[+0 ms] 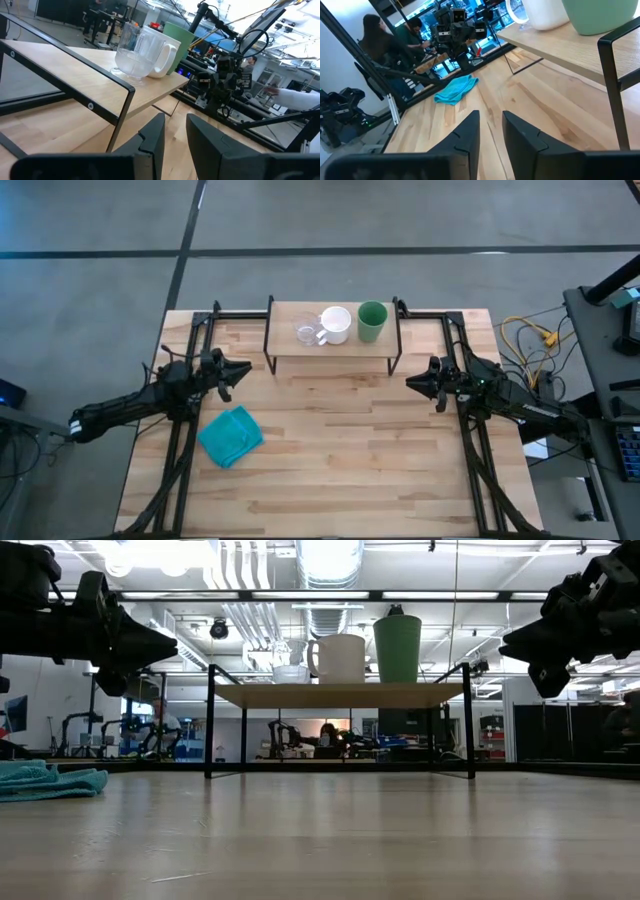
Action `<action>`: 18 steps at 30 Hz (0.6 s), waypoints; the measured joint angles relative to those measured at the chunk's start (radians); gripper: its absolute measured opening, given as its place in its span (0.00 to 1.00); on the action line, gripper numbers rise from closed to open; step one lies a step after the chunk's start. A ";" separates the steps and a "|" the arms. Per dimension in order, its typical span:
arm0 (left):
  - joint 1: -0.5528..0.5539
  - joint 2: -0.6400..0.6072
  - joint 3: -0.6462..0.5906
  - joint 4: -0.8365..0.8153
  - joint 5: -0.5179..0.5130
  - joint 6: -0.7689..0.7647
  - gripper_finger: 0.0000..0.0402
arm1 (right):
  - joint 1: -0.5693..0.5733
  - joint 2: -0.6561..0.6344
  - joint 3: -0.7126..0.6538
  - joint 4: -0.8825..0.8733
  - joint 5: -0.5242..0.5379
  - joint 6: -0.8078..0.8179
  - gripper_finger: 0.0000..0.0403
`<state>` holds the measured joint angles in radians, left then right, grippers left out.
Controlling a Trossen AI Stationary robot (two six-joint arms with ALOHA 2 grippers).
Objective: Stack small to large cups/mugs on shelf
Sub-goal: Return to Home Position
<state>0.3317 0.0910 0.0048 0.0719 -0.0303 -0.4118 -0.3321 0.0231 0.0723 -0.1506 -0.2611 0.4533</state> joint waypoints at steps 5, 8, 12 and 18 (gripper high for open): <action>0.000 0.000 0.000 0.000 0.000 0.000 0.16 | 0.000 0.000 0.000 0.000 0.000 0.000 0.20; 0.000 0.000 0.000 0.000 0.000 0.000 0.16 | 0.000 0.000 0.000 0.000 0.000 0.000 0.19; 0.000 0.000 0.000 0.000 0.000 0.000 0.16 | 0.000 0.000 0.000 0.000 0.000 0.000 0.17; 0.000 0.000 0.000 0.000 0.000 0.000 0.16 | 0.000 0.000 0.000 0.000 0.000 0.000 0.17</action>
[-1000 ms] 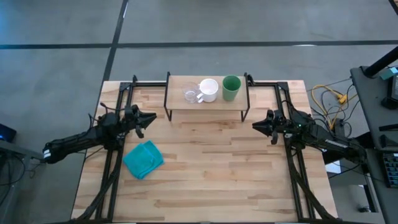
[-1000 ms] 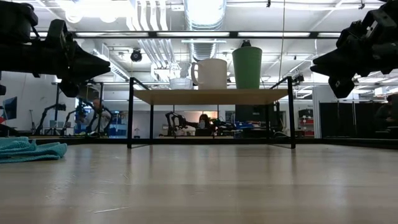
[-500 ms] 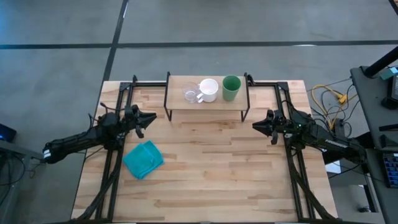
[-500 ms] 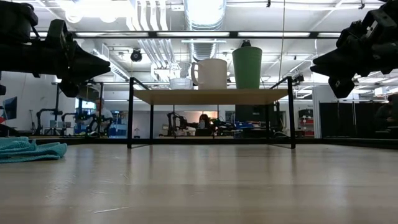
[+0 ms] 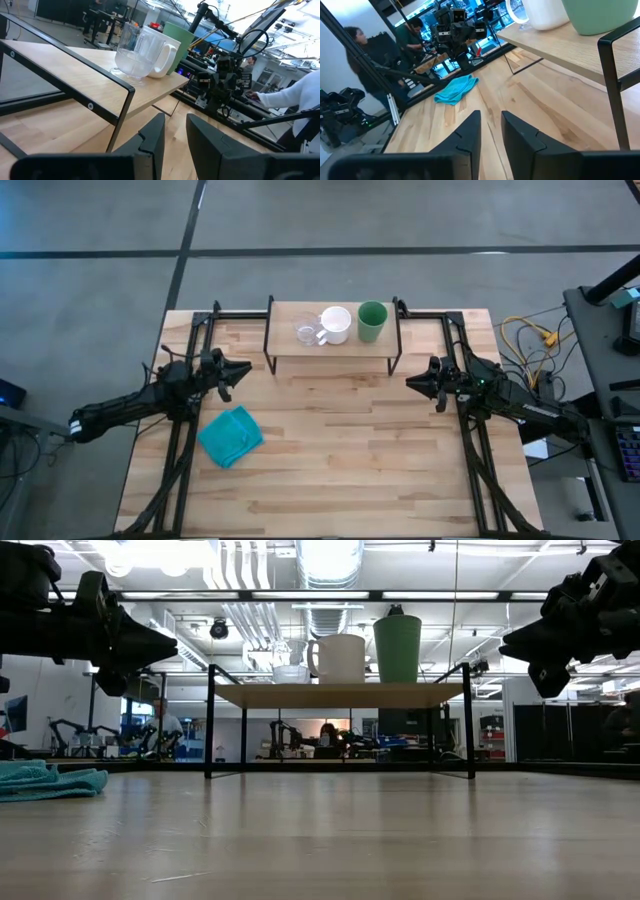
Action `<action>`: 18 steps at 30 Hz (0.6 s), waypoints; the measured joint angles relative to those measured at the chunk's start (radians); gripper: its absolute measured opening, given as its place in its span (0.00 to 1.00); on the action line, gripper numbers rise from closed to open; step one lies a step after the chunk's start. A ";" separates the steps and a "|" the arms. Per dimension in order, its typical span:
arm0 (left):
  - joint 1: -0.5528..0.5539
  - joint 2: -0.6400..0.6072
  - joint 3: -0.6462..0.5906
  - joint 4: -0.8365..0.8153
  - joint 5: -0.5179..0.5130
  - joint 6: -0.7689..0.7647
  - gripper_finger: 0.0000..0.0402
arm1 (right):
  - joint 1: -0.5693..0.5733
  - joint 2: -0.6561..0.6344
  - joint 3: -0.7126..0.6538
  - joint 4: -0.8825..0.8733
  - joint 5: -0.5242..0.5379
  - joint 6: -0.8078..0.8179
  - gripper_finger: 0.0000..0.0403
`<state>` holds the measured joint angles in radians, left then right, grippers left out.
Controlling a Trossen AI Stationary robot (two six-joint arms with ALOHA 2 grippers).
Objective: Stack small to large cups/mugs on shelf
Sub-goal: Return to Home Position
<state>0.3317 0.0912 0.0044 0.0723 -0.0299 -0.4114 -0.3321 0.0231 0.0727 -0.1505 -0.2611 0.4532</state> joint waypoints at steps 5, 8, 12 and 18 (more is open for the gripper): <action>0.000 0.000 0.000 0.000 0.000 0.000 0.16 | 0.000 0.000 0.000 0.000 0.000 0.000 0.19; 0.000 0.000 0.000 0.000 0.000 0.000 0.16 | 0.000 0.000 0.000 0.000 0.000 0.000 0.20; 0.000 0.000 0.000 0.000 0.000 0.000 0.16 | 0.000 0.000 0.000 0.000 0.000 0.000 0.20; 0.000 0.000 0.000 0.000 0.000 0.000 0.16 | 0.000 0.000 0.000 0.000 0.000 0.000 0.18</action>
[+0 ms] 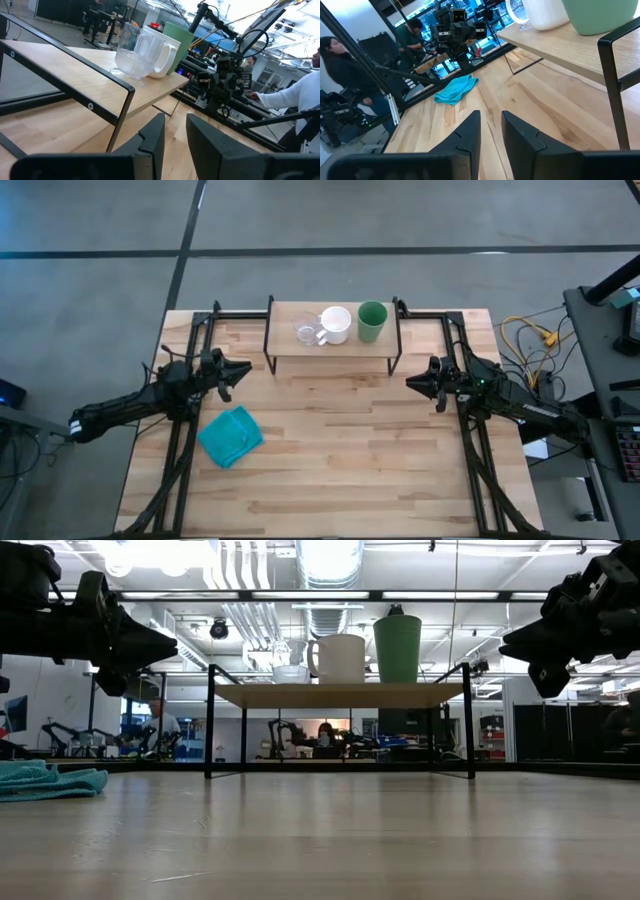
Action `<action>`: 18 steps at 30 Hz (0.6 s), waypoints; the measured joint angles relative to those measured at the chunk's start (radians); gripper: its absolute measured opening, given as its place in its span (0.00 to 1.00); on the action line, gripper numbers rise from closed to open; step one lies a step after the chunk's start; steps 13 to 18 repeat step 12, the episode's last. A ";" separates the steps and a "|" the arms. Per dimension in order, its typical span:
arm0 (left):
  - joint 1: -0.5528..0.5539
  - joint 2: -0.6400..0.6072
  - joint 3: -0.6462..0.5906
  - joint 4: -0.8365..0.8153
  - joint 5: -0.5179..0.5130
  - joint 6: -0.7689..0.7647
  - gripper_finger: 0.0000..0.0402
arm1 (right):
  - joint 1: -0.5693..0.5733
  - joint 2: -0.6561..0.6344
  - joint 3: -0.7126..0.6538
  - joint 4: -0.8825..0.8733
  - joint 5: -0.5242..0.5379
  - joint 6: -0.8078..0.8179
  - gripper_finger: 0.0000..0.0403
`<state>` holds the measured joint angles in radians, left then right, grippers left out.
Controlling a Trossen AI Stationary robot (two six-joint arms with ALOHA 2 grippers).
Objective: Stack small to large cups/mugs on shelf
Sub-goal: Return to Home Position
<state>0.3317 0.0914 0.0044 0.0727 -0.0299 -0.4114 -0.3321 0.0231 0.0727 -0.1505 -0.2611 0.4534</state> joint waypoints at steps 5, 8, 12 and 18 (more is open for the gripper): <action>0.000 0.000 0.000 0.000 0.000 0.000 0.16 | 0.000 0.000 0.000 0.000 0.000 0.000 0.17; 0.000 0.000 0.000 0.000 0.000 0.000 0.16 | 0.000 0.000 0.000 0.000 0.000 0.000 0.17; 0.000 0.000 0.000 0.000 0.000 0.000 0.16 | 0.000 0.000 0.000 0.000 0.000 0.000 0.18; 0.000 0.000 0.000 0.000 0.000 0.000 0.16 | 0.000 0.000 0.000 0.000 0.000 0.000 0.18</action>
